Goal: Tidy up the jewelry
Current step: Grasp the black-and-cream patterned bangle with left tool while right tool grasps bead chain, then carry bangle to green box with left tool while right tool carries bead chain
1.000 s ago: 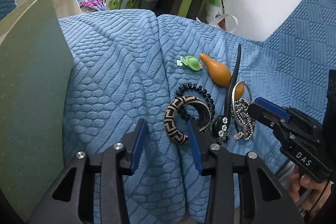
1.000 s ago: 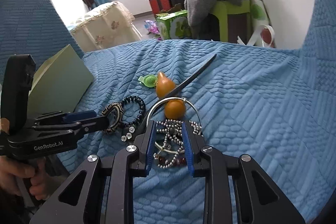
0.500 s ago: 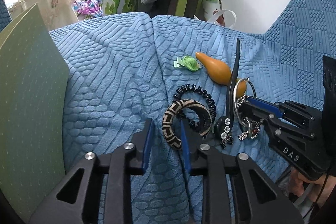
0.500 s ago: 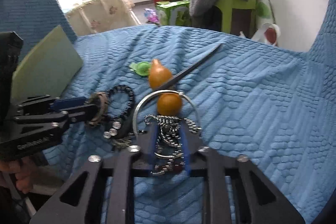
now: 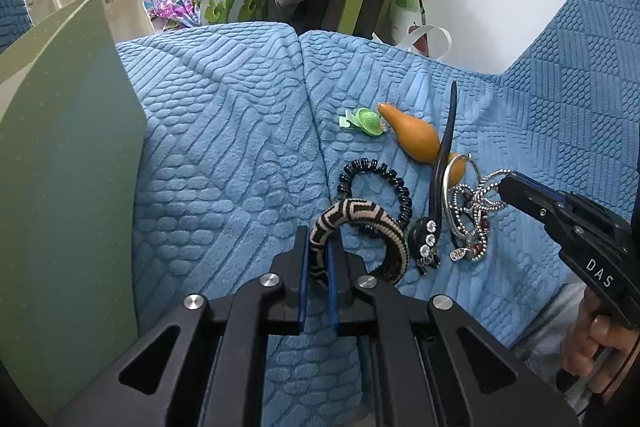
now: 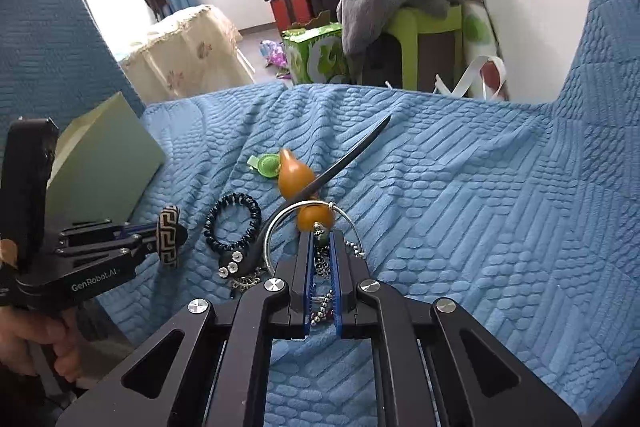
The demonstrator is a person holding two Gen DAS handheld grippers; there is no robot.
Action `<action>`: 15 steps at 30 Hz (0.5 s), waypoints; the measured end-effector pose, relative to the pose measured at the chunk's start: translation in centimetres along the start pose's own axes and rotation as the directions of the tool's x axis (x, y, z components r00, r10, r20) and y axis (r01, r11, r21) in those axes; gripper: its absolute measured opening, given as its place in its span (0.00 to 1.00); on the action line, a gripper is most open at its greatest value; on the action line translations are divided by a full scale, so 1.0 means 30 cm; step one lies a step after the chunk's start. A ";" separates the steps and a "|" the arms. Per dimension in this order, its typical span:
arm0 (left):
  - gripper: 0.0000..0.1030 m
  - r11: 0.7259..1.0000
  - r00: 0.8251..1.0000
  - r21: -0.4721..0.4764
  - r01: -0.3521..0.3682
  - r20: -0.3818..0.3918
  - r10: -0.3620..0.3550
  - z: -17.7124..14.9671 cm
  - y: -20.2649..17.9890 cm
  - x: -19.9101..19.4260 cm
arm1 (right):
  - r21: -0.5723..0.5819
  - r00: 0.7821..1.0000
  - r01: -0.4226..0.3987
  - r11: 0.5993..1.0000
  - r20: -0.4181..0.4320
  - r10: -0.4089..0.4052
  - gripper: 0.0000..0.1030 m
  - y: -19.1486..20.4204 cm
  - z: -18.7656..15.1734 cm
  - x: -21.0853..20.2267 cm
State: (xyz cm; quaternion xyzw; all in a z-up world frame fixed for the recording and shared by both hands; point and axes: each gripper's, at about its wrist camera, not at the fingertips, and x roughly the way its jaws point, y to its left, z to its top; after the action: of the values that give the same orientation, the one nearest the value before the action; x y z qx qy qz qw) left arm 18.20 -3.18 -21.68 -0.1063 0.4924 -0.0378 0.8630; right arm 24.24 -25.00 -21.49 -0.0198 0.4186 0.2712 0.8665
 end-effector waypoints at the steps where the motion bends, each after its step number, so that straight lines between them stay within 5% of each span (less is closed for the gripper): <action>1: 0.08 1.000 1.000 -0.005 0.003 0.003 -0.003 0.000 0.003 -0.008 | 0.006 1.000 -0.003 1.000 0.007 0.003 0.06 0.002 -0.001 -0.011; 15: 0.08 0.994 0.998 -0.088 0.059 0.022 -0.057 0.019 0.042 -0.253 | 0.050 0.994 -0.006 0.999 0.113 0.000 0.06 0.100 0.035 -0.247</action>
State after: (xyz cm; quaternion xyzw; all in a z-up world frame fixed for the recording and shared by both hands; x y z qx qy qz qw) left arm 14.74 -0.58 -15.28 -0.1592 0.4820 -0.0399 0.8606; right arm 19.79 -25.52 -14.78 0.0180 0.3758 0.2625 0.8886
